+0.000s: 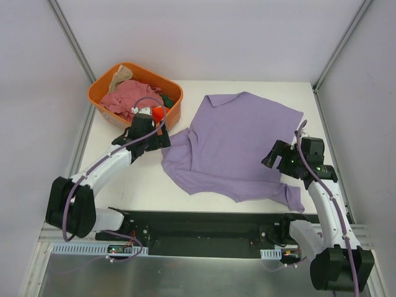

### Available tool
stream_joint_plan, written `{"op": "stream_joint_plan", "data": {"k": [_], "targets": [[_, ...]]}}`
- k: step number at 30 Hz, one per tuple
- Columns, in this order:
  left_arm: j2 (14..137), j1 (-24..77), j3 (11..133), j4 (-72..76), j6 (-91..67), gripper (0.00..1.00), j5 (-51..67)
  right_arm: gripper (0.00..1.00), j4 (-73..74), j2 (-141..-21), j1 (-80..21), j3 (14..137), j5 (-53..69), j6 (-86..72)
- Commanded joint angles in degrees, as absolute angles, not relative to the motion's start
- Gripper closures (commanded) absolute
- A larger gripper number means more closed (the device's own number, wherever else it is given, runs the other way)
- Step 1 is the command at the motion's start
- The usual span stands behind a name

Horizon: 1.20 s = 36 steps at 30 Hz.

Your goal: Fold and stack the t-shirts

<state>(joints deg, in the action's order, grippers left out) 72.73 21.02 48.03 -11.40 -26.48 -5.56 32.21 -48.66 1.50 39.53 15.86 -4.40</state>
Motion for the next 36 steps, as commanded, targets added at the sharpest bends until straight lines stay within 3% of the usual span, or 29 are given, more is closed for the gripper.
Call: {"op": "stream_joint_plan", "data": {"k": [1,13,17,23,29,36], "targets": [[78.82,18.11,52.55,-3.27,-22.68,0.01,-6.07,0.04,29.18,-51.85,0.0,39.2,14.51,-3.17],[103.96,17.14,78.54,3.87,-15.21,0.01,-0.09,0.04,25.14,-60.63,-6.41,38.15,11.34,-4.92],[106.09,17.23,83.5,2.72,-17.57,0.01,7.28,0.04,25.22,-63.54,-7.73,38.06,10.11,-6.24],[93.55,19.15,67.81,2.72,-24.95,0.01,15.02,0.04,27.25,-67.67,-10.01,37.18,8.35,-8.61],[77.28,27.23,46.44,2.29,-30.13,0.01,11.34,0.04,27.51,-72.24,-16.24,37.35,8.35,-10.19],[77.95,27.95,37.53,0.89,-35.42,0.01,5.81,0.04,26.2,-77.95,-32.75,40.16,11.68,-18.44]]}}
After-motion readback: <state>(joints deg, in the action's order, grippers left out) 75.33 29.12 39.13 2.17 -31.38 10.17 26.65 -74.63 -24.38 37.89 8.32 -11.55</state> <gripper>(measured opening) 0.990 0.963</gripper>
